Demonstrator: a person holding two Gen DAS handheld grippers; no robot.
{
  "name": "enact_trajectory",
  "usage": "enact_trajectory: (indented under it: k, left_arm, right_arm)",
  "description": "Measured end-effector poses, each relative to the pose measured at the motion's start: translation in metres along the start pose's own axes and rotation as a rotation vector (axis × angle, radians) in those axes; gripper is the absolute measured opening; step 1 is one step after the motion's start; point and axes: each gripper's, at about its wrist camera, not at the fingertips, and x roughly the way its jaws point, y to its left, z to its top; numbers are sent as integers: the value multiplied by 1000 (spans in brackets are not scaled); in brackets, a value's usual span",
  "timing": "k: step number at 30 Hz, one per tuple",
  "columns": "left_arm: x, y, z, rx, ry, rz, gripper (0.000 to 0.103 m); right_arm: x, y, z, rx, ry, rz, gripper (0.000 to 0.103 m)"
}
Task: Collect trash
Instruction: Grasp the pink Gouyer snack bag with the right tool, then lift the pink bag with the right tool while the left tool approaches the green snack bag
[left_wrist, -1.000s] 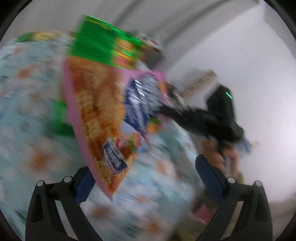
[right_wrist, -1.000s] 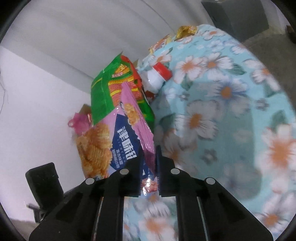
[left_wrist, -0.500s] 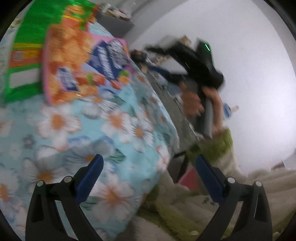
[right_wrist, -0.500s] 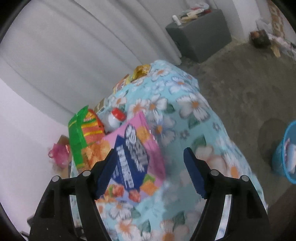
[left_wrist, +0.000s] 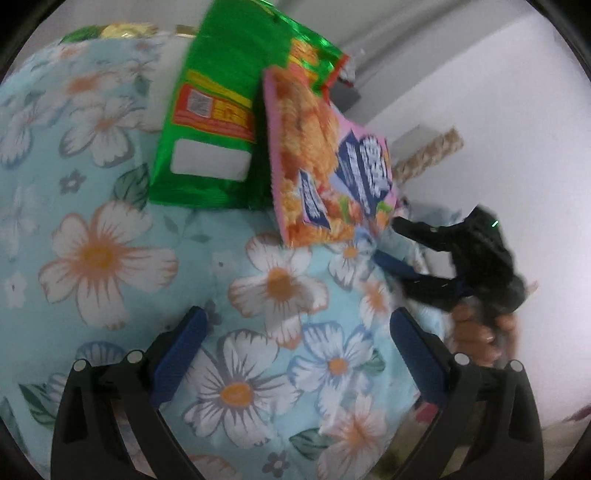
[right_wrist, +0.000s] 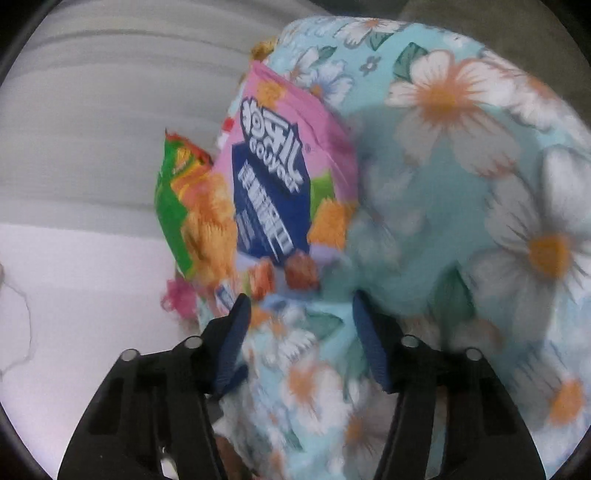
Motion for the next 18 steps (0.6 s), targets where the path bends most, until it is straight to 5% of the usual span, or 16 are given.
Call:
enact_trajectory:
  k: [4, 6, 8, 14, 18]
  left_arm:
    - [-5, 12, -2, -69, -31, -63, 97]
    - [-9, 13, -8, -64, -26, -61, 97]
    - [-10, 12, -6, -65, -14, -50, 97]
    - [-26, 6, 13, -112, -68, -54, 97]
    - [-47, -11, 23, -18, -148, -17, 97]
  right_arm:
    - [15, 2, 12, 45, -52, 44, 39]
    - [22, -1, 15, 66, -52, 43, 13]
    - [26, -10, 16, 105, -40, 69, 2]
    - [-9, -6, 10, -3, 32, 92, 0]
    - [-44, 3, -6, -167, 140, 45, 0]
